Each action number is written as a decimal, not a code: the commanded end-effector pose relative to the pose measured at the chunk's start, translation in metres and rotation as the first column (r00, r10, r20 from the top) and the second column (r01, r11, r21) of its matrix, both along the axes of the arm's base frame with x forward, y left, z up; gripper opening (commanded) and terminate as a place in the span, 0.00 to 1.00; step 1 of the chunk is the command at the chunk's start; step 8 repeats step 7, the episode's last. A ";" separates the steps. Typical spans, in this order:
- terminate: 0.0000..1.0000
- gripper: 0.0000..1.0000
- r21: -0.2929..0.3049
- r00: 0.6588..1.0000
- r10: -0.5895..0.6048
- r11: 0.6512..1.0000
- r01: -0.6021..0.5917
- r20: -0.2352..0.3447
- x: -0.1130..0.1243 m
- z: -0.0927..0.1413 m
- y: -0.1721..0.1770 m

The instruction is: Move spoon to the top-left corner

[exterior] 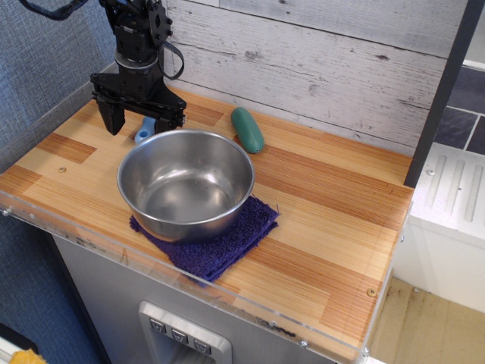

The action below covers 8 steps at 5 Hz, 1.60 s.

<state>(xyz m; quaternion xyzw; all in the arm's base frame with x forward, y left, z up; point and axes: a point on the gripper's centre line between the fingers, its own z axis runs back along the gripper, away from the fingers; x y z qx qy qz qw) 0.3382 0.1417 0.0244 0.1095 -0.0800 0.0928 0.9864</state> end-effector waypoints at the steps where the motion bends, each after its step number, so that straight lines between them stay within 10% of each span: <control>1: 0.00 1.00 -0.045 0.987 -0.015 0.999 0.022 0.160 0.000 0.043 -0.001; 3: 0.00 1.00 -0.033 0.961 -0.036 0.998 0.047 0.276 -0.003 0.090 -0.008; 6: 0.00 1.00 -0.033 0.961 -0.036 0.998 0.047 0.276 -0.003 0.090 -0.008; 7: 1.00 1.00 -0.033 0.961 -0.036 0.998 0.047 0.276 -0.003 0.090 -0.008; 8: 1.00 1.00 -0.033 0.961 -0.036 0.998 0.047 0.276 -0.003 0.090 -0.008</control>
